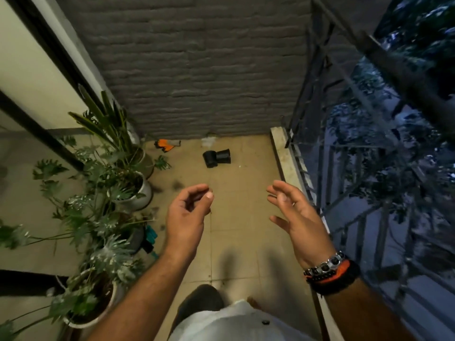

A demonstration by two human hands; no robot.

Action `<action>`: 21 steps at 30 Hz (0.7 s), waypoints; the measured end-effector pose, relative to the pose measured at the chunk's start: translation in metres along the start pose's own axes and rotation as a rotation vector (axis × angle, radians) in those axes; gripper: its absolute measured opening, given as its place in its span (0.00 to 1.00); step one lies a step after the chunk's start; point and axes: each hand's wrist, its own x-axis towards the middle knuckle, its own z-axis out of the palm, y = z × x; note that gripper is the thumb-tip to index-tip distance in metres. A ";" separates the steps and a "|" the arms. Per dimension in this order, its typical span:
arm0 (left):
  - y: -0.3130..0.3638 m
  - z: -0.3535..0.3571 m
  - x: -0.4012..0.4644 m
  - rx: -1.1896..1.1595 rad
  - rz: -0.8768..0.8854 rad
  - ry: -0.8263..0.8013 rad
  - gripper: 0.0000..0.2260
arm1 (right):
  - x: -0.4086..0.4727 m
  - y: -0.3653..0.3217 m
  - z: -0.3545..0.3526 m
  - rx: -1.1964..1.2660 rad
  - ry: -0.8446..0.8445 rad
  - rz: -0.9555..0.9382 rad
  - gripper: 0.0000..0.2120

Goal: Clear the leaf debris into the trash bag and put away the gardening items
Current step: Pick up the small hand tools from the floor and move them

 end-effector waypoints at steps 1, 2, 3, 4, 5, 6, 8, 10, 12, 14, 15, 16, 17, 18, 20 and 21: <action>0.000 0.006 0.010 -0.001 -0.006 0.013 0.09 | 0.014 -0.002 -0.002 -0.007 -0.010 0.003 0.15; 0.000 0.012 0.019 0.006 -0.007 0.019 0.09 | 0.028 -0.004 -0.004 -0.011 -0.016 0.007 0.15; 0.000 0.017 0.028 0.014 -0.005 0.021 0.09 | 0.040 -0.005 -0.005 -0.011 -0.018 0.013 0.15; 0.001 0.022 0.042 0.012 -0.010 0.027 0.09 | 0.055 -0.007 -0.005 -0.011 -0.025 0.019 0.15; 0.001 0.026 0.055 0.004 -0.019 0.035 0.09 | 0.069 -0.008 -0.004 -0.016 -0.033 0.028 0.14; 0.002 0.030 0.072 -0.007 -0.026 0.042 0.09 | 0.086 -0.009 -0.002 -0.018 -0.037 0.039 0.14; 0.005 0.036 0.101 -0.020 -0.025 0.054 0.09 | 0.115 -0.011 0.003 -0.016 -0.037 0.048 0.14; 0.007 0.040 0.138 -0.035 -0.012 0.064 0.08 | 0.150 -0.013 0.011 -0.028 -0.042 0.042 0.14; 0.009 0.044 0.176 -0.042 -0.021 0.065 0.08 | 0.185 -0.015 0.020 -0.038 -0.039 0.049 0.14; 0.014 0.047 0.210 -0.054 -0.043 0.064 0.07 | 0.216 -0.021 0.027 -0.046 -0.049 0.045 0.13; 0.017 0.049 0.225 -0.057 -0.047 0.053 0.07 | 0.231 -0.026 0.030 -0.058 -0.052 0.039 0.13; 0.021 0.051 0.243 -0.052 -0.040 0.034 0.07 | 0.249 -0.031 0.035 -0.063 -0.050 0.031 0.14; 0.025 0.053 0.261 -0.039 -0.031 0.017 0.07 | 0.266 -0.034 0.038 -0.060 -0.049 0.026 0.14; 0.029 0.055 0.275 -0.027 -0.026 0.008 0.07 | 0.280 -0.037 0.041 -0.055 -0.047 0.022 0.13; 0.037 0.058 0.309 -0.028 -0.022 0.007 0.08 | 0.312 -0.044 0.051 -0.054 -0.052 0.022 0.15; 0.040 0.059 0.326 -0.035 -0.018 0.009 0.08 | 0.330 -0.047 0.057 -0.049 -0.057 0.026 0.16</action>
